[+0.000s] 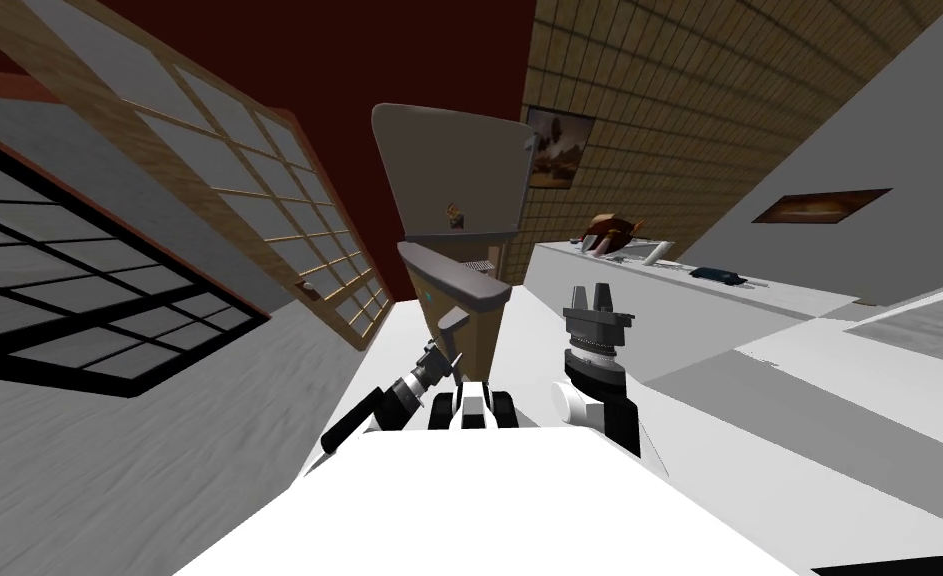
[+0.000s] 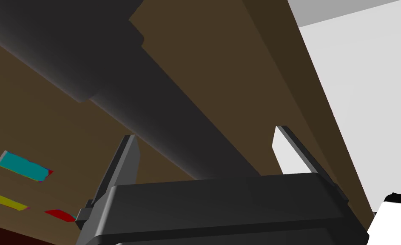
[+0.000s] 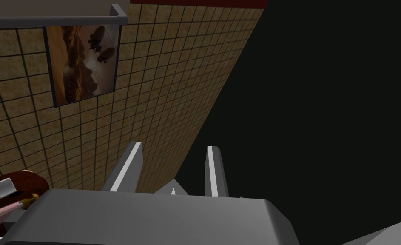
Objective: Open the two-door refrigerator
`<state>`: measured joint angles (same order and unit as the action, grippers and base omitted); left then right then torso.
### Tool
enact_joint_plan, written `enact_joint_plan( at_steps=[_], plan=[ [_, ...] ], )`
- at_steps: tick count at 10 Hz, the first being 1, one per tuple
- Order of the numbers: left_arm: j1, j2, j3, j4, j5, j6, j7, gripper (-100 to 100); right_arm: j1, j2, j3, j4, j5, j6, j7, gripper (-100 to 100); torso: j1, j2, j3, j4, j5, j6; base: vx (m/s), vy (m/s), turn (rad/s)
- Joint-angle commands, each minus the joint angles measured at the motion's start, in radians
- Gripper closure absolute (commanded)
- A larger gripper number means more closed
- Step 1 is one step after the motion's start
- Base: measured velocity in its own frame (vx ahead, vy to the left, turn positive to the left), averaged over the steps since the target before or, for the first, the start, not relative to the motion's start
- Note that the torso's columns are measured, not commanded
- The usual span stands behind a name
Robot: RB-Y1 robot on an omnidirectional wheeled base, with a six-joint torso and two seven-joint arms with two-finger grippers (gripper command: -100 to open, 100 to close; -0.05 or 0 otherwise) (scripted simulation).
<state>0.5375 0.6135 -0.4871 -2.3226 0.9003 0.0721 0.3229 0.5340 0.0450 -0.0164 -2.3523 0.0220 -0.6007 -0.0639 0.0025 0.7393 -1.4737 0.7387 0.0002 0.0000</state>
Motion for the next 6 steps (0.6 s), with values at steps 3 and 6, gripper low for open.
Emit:
enact_joint_plan(
  at_steps=[3,6],
  plan=[
    [0.017,0.035,0.012,-0.049,0.018,0.022,0.002,0,0.0,0.0,0.0,0.0,0.0,0.0,0.0,0,0.0,0.0,-0.001,-0.001,0.0,0.0,0.012,-0.032,0.04],
    [0.017,0.035,0.012,-0.049,0.018,0.022,0.002,0,0.0,0.0,0.0,0.0,0.0,0.0,0.0,0,-0.002,-0.001,-0.002,-0.001,0.0,0.0,0.0,0.0,0.0]
  ],
)
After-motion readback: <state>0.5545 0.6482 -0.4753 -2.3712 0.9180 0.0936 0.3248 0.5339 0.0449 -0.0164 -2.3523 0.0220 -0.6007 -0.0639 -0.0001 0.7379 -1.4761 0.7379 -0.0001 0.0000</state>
